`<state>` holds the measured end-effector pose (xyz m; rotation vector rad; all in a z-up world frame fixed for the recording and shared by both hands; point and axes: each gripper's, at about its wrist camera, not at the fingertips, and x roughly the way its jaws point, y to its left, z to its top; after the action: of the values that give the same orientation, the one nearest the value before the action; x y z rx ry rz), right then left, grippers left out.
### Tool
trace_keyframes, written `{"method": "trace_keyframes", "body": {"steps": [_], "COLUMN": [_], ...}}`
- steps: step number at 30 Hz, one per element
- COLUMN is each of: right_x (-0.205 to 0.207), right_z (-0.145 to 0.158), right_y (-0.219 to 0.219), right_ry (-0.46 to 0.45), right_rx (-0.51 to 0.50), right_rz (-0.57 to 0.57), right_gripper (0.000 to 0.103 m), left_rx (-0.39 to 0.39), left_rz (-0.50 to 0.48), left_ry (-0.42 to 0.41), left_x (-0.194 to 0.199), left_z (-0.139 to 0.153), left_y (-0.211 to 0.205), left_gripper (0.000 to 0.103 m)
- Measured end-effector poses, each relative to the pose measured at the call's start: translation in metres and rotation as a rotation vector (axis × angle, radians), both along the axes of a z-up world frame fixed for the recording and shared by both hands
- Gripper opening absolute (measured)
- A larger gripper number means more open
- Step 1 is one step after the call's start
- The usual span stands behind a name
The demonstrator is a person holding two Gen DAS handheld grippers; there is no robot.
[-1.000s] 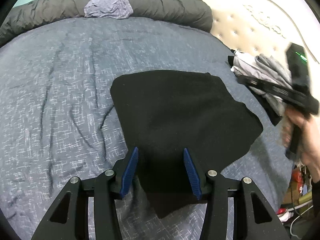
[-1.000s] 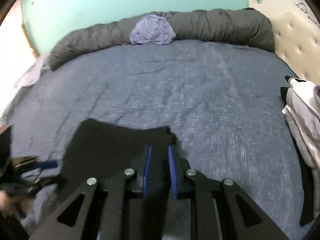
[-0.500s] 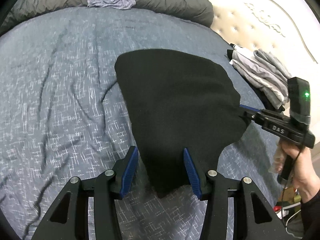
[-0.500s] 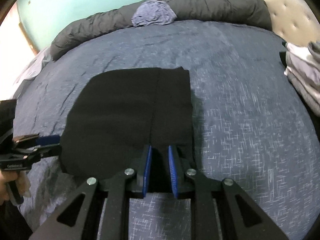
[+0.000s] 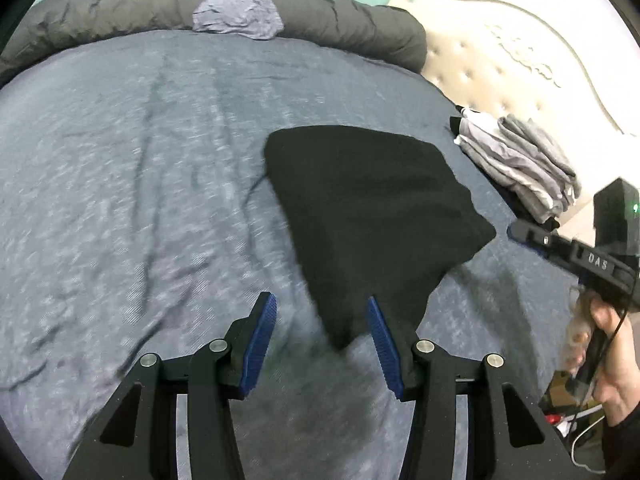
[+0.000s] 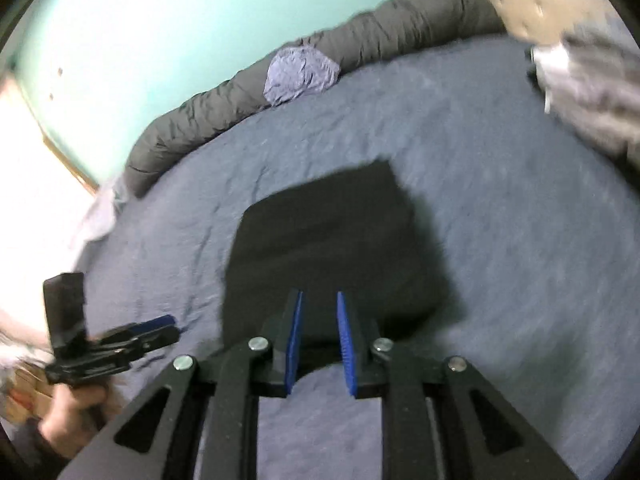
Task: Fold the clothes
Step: 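Close the right gripper on the edge of the folded black sweatshirt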
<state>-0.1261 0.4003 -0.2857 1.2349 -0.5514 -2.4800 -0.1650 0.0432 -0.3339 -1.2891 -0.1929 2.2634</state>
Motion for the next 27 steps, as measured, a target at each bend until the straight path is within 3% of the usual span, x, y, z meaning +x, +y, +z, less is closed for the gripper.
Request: {"method": "trace_keyframes", "body": {"steps": [2,4,9,11,14,20,27], "right_x": [0.005,0.007,0.014,0.017,0.019,0.01,-0.004], "right_z": [-0.012,-0.022,-0.045,-0.054,-0.067,-0.077,-0.087], "right_y": [-0.008,-0.014,-0.028,-0.034,-0.043,-0.061,-0.077], "right_ry": [-0.045,-0.069,-0.116,-0.134,-0.158,-0.151,-0.145], "right_rx": [-0.044,-0.082,-0.176,-0.214,-0.267,-0.277,-0.226], "right_rz": [-0.022,-0.051,-0.125,-0.154,-0.193,-0.201,-0.197], "right_gripper": [0.04,0.053,0.065,0.075,0.075,0.075,0.075], "left_rx": [0.012,0.028,0.046,0.06,0.078,0.112,0.138], "left_rz": [0.025,0.052,0.096,0.112,0.137,0.164,0.18], "left_ry": [-0.009,-0.021,-0.035,-0.035,-0.031,-0.038,-0.056], "left_x": [0.007,0.013,0.029,0.032,0.036,0.04,0.04], "left_z": [-0.004,-0.009,-0.02,-0.024,-0.029,-0.045,-0.056], "left_y": [-0.02,-0.037,-0.064,-0.072,-0.083,-0.098,-0.108], "left_gripper": [0.052,0.052,0.052,0.052,0.052,0.052,0.052]}}
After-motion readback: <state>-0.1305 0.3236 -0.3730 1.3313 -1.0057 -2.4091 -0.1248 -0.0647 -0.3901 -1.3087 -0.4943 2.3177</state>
